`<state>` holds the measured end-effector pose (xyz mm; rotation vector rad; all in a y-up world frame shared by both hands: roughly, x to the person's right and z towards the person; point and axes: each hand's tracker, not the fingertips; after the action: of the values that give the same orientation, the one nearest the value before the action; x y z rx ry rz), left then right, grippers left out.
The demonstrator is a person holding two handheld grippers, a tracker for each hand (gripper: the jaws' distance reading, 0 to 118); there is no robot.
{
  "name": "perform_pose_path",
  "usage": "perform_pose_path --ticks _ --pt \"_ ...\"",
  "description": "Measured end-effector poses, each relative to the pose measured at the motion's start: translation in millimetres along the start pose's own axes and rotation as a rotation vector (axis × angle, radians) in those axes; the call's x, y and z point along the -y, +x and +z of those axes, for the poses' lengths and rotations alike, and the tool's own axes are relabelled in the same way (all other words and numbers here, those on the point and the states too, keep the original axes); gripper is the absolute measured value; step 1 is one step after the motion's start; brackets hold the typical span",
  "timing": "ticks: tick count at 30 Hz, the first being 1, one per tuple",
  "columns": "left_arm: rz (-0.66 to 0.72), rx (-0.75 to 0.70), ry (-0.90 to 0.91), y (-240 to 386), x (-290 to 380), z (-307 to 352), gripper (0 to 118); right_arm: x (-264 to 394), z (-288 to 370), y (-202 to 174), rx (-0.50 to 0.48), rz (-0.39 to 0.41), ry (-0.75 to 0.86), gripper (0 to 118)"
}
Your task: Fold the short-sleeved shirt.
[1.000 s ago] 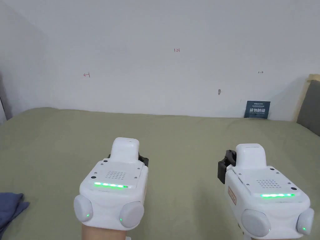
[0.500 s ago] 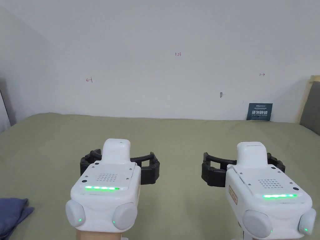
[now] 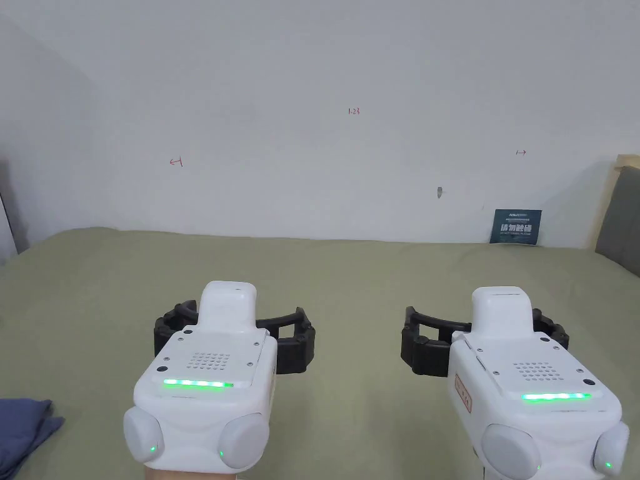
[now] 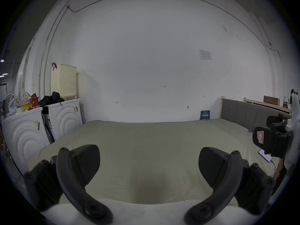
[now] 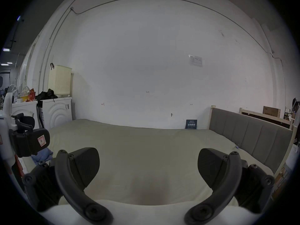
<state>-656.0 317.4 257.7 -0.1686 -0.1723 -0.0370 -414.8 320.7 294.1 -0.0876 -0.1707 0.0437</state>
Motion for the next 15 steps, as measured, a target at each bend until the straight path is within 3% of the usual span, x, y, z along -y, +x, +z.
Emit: perform_pose_path --ticks 15 --pt "-0.012 0.003 0.015 8.1 -0.8 12.1 118 -1.0 2.5 3.9 0.014 -0.014 0.001 118"
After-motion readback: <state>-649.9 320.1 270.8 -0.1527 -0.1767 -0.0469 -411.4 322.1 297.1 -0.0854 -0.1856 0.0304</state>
